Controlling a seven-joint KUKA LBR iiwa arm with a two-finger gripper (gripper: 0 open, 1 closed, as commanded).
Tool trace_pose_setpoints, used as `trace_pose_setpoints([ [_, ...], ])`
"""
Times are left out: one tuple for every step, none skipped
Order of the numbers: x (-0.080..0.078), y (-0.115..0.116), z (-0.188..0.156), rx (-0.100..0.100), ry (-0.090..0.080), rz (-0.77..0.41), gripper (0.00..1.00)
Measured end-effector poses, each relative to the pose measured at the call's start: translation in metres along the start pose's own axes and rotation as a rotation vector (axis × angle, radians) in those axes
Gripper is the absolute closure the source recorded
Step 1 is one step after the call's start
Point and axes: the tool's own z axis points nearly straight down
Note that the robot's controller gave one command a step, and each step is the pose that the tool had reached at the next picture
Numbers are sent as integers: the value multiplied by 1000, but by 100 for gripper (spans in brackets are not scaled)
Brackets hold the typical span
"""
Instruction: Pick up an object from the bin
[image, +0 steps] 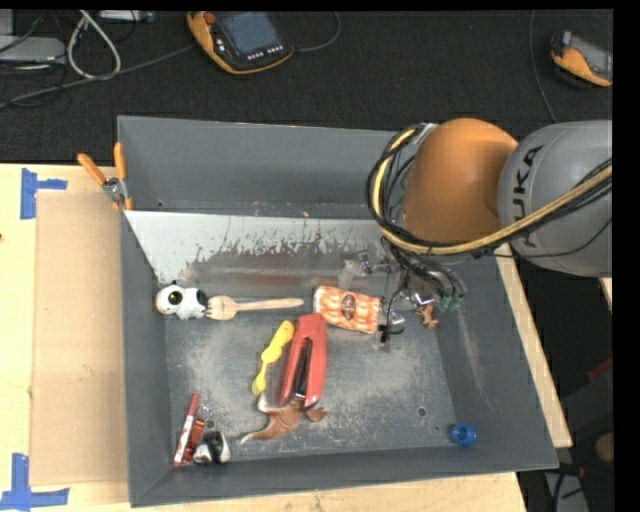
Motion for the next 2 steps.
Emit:
trace_pose_setpoints([
  [10, 36, 39, 0, 10, -129, 0],
  [-7, 85, 82, 3, -1, -154, 0],
])
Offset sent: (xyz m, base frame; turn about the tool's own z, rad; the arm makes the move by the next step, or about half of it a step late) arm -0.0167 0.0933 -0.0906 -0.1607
